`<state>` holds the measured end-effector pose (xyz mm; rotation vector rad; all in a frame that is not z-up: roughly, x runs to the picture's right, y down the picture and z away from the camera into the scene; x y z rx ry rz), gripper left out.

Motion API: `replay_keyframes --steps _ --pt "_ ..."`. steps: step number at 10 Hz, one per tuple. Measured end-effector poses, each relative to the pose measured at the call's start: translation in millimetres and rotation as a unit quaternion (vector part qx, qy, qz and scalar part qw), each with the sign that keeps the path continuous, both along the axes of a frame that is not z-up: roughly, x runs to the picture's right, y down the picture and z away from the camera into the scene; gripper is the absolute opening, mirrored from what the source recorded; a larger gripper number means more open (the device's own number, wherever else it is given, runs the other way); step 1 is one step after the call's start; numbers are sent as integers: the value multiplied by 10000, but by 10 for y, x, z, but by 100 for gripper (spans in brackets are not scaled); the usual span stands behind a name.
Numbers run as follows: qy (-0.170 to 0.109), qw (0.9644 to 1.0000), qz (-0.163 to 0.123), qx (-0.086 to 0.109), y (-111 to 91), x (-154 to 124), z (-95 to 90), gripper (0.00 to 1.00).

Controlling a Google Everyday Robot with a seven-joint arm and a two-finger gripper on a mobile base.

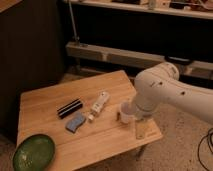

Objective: Move the arm in a circular motion

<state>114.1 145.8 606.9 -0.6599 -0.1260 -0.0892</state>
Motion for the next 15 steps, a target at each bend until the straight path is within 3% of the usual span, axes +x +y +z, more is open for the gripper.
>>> replay_keyframes --steps 3,5,9,12,15 --pt "-473 9976 -495 -79 105 -610 67 80" --pt "-782 9936 -803 -121 75 -1098 166 80" --pt "-1402 9770 -1589 -227 -92 -2210 497 80" --pt "-1505 9724 -1770 -212 -469 -2589 882 80" --pt "-1441 9735 -1769 -140 -932 -2498 1196 80"
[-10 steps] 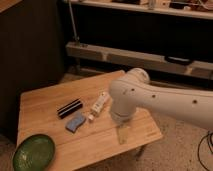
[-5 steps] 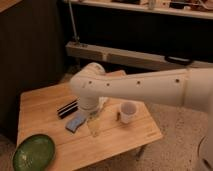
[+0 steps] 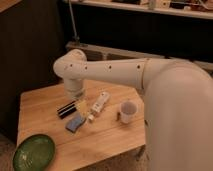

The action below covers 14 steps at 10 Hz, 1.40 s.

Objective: Move the arm in a circular motion

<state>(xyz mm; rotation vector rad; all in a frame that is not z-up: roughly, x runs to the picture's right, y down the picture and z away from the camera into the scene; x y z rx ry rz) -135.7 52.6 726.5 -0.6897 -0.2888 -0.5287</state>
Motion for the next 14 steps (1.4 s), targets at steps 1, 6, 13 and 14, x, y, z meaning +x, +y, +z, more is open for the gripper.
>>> replay_keyframes --steps 1,6,13,14 --pt "44 10000 45 39 -198 104 101 80" --pt "474 9964 672 219 -999 1011 350 80" --pt "1289 9750 1797 204 -499 2662 -180 80" --pt "1367 9726 1875 172 -288 2754 -320 80"
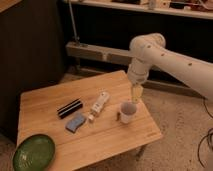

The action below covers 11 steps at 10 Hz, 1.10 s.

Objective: Move the arm in a circular motion

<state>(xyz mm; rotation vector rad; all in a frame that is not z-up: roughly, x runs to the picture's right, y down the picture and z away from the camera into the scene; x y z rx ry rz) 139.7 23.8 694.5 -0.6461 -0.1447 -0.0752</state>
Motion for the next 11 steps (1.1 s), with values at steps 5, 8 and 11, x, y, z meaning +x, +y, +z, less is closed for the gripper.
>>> replay_keyframes --steps 5,8,11 --pt "-148 9989 -270 -355 1157 -455 -549 80" --pt "-559 9936 -862 -462 1378 -1206 -574 80" --pt "-991 9826 -1474 -534 1351 -2074 -415 80"
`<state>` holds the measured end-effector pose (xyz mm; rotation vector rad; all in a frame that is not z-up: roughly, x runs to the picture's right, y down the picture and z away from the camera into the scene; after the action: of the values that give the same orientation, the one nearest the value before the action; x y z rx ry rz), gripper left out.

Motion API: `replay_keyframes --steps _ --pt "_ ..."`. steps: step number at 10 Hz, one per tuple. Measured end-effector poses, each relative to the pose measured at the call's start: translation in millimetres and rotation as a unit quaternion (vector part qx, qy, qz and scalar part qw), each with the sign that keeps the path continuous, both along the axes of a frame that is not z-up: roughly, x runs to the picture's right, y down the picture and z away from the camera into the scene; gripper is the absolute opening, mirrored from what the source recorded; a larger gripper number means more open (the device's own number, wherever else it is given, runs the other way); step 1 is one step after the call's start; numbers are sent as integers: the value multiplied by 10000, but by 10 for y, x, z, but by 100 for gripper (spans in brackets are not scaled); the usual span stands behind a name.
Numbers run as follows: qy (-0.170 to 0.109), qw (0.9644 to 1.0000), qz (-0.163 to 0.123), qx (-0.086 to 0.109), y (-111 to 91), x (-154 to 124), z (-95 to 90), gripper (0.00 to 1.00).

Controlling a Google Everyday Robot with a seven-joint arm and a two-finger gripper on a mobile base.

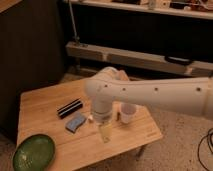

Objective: Move the arm in a circular motion

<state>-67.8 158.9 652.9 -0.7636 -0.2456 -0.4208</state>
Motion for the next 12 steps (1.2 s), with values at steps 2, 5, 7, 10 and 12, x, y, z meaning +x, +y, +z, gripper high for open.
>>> replay_keyframes --steps 2,5,7,10,12 --pt "-228 9994 -271 -5 -161 -443 217 80" --pt "-425 9977 -516 76 -572 -889 568 80" --pt "-461 9972 -549 220 -1099 -1107 855 80" --pt "-252 9984 -209 461 -1815 -1103 1137 80" --pt "-42 9983 82 578 -2077 -990 1186 80"
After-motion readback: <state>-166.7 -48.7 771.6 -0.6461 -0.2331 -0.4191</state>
